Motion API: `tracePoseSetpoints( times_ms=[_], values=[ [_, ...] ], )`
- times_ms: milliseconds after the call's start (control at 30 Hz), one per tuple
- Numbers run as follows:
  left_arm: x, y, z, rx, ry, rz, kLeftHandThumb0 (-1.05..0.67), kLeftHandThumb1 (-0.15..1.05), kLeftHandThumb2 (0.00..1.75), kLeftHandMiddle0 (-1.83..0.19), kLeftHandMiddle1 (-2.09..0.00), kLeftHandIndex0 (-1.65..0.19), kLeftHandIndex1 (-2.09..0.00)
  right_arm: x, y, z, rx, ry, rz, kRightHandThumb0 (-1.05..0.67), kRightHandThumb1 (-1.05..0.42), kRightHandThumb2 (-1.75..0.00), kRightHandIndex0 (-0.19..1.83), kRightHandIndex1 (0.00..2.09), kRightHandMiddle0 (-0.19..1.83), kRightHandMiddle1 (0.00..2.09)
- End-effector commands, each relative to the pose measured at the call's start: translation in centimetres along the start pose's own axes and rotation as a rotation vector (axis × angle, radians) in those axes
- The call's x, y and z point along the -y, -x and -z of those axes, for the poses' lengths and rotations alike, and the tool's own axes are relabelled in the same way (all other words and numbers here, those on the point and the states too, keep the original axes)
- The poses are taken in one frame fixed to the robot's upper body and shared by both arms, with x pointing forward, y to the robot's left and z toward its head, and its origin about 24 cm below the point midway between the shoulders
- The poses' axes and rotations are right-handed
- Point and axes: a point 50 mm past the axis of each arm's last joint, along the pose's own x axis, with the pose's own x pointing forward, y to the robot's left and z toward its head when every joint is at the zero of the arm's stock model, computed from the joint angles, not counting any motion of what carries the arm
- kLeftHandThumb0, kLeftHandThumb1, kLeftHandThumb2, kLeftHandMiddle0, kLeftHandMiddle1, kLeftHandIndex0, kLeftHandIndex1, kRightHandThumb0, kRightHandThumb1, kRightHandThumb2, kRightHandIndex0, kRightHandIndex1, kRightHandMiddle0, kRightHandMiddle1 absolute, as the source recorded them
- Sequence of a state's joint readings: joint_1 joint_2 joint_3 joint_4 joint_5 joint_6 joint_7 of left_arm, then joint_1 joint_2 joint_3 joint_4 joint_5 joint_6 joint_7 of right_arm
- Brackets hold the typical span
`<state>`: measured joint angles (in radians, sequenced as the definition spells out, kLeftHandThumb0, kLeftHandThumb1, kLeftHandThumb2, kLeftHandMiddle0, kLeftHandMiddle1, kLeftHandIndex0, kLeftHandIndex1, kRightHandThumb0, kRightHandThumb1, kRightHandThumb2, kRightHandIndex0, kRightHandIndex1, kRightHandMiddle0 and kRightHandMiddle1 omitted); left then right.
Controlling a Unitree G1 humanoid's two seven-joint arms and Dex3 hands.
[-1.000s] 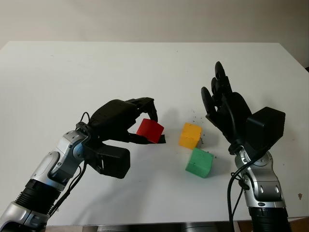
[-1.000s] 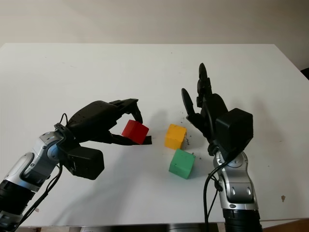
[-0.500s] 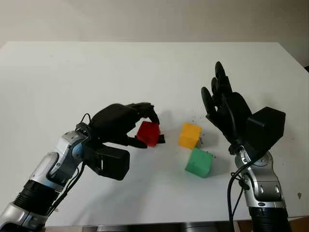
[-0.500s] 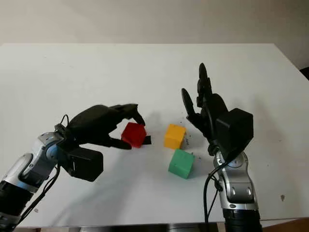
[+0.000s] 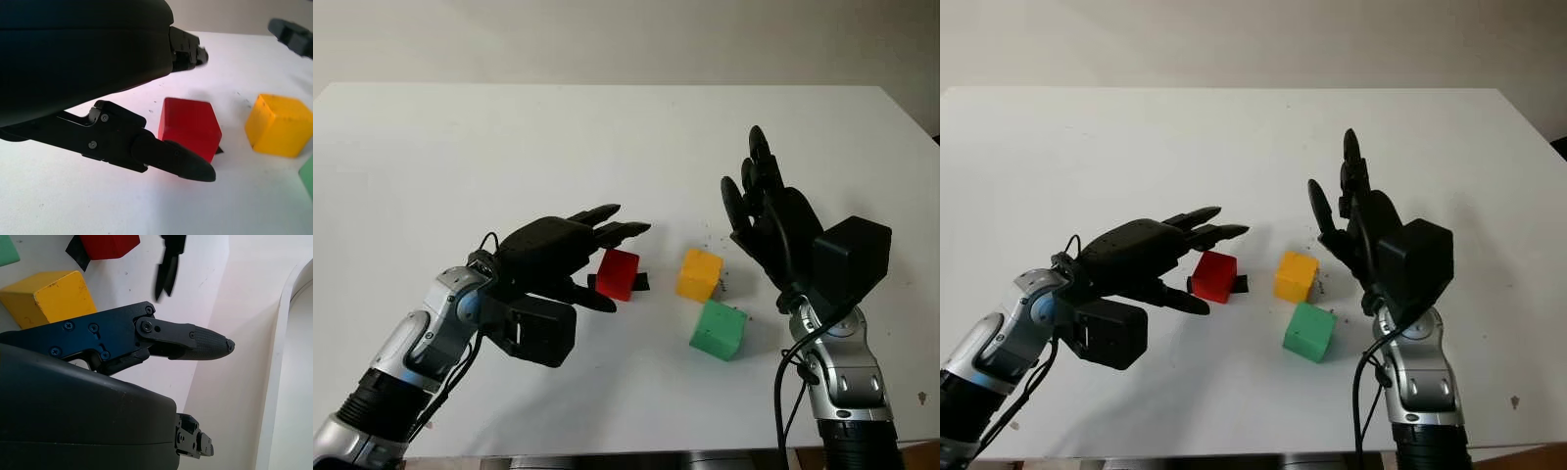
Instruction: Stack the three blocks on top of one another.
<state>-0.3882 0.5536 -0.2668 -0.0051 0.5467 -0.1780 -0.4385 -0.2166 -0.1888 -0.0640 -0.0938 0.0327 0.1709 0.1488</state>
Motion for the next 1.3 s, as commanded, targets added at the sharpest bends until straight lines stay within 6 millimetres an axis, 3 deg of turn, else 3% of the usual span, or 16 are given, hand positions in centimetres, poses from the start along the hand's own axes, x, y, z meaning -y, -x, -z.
tracePoseSetpoints(
  times_ms=[0,100,200,233,333,433,567,967,1267],
  values=[
    [-0.8,0.4,0.0,-0.003,0.041,-0.039,-0.77,1.0,0.05,0.19,0.0,0.18,0.0,0.2,0.1,-0.5,0.027,0.004,-0.001,-0.68,-1.05,-0.52,-0.19,0.0,-0.19,0.05],
    [-2.0,1.0,0.5,0.001,0.145,-0.115,-0.84,1.03,0.07,0.19,0.0,0.19,0.0,0.5,0.1,-0.8,0.035,0.013,-0.008,-0.67,-1.05,-0.52,-0.19,0.0,-0.19,0.04],
    [-3.1,2.0,1.5,0.03,0.335,-0.301,-0.92,1.05,0.36,0.19,0.0,0.19,0.0,1.2,-0.1,-1.8,0.064,0.063,-0.027,-0.67,-1.05,-0.5,-0.19,0.0,-0.18,0.05],
    [-3.3,2.4,2.0,0.03,0.433,-0.377,-0.9,1.05,0.49,0.19,0.0,0.19,0.0,1.6,-0.4,-2.5,0.077,0.095,-0.044,-0.66,-1.05,-0.42,-0.19,0.0,-0.16,0.06],
    [-3.5,3.2,3.1,0.038,0.614,-0.592,-0.86,1.05,0.6,0.19,0.0,0.19,0.0,2.7,-1.1,-4.3,0.119,0.178,-0.112,-0.58,-1.03,-0.17,-0.19,0.0,-0.13,0.07],
    [-3.5,3.6,3.7,0.041,0.739,-0.711,-0.82,1.05,0.59,0.17,-0.03,0.17,-0.03,3.3,-1.6,-5.5,0.125,0.263,-0.159,-0.52,-0.97,-0.07,-0.18,0.02,-0.07,0.09],
    [-2.5,4.2,4.7,0.069,0.968,-0.777,-0.75,1.05,0.56,0.16,-0.04,0.18,-0.03,4.4,-2.5,-8.1,0.14,0.524,-0.285,-0.56,-0.88,-0.03,-0.09,0.07,0.07,0.14],
    [0.8,5.1,5.5,-0.017,1.121,-0.829,-0.77,1.05,0.57,0.17,-0.05,0.18,-0.04,4.6,-3.7,-12.0,0.184,0.991,-0.499,-0.46,-0.72,-0.03,0.02,0.09,0.26,0.12],
    [0.5,5.2,5.6,-0.022,1.11,-0.85,-0.77,1.05,0.57,0.16,-0.06,0.17,-0.05,4.1,-3.5,-12.8,0.301,1.372,-0.665,-0.44,-0.72,-0.05,0.07,0.1,0.39,0.13]
  ],
)
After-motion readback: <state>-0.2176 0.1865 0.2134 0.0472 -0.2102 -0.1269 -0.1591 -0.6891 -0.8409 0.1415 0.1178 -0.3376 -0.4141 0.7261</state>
